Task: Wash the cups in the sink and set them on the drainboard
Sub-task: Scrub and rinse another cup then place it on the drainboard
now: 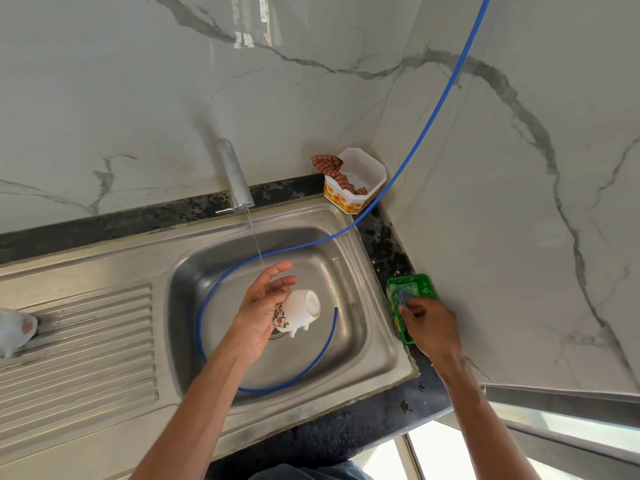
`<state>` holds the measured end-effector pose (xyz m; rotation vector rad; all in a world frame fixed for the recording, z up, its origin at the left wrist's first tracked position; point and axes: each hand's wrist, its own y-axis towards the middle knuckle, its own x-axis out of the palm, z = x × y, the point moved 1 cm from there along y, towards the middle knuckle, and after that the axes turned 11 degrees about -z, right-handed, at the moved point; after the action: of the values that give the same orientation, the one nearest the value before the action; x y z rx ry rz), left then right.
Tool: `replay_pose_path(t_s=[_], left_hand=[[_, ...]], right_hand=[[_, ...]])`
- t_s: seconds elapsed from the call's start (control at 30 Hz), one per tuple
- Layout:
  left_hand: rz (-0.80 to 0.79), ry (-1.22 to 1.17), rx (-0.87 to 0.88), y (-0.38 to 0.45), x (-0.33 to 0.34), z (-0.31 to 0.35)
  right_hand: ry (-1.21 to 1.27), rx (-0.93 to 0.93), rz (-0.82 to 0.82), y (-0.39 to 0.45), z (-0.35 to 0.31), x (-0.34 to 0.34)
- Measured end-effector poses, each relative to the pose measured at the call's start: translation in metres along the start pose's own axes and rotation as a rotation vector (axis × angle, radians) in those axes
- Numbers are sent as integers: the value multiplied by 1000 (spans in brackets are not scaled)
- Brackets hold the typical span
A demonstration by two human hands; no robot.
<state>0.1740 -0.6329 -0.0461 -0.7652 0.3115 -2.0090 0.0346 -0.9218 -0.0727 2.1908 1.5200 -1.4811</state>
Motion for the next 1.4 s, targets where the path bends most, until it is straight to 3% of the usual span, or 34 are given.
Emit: replay_pose_path(t_s=[0.17, 0.33, 0.5, 0.6, 0.7, 0.8, 0.97, 1.17, 1.3, 1.4], left_hand=[[42, 90, 15, -3, -5, 4], [86, 125, 22, -7, -6, 0], [155, 56, 2, -6, -3, 0], [266, -49, -8, -1, 2, -3], [442, -161, -57, 15, 11, -7], [511, -262, -17, 33, 21, -7], [643, -141, 68, 46, 5, 1], [564, 45, 125, 44, 1, -1], [476, 171, 108, 46, -6, 14], [406, 442, 209, 27, 7, 16]], right_hand=[[-8, 12, 48, 3, -4, 3], [-218, 71, 83, 8, -7, 8], [-86, 110, 201, -8, -30, -12], [137, -27, 246, -30, -68, -22], [292, -185, 116, -40, -121, 1], [296, -359, -22, -33, -162, 43], [277, -623, 21, -55, -175, 94], [196, -793, 5, -29, -175, 88], [-219, -865, -21, -48, -158, 105], [-367, -724, -82, -41, -166, 104]])
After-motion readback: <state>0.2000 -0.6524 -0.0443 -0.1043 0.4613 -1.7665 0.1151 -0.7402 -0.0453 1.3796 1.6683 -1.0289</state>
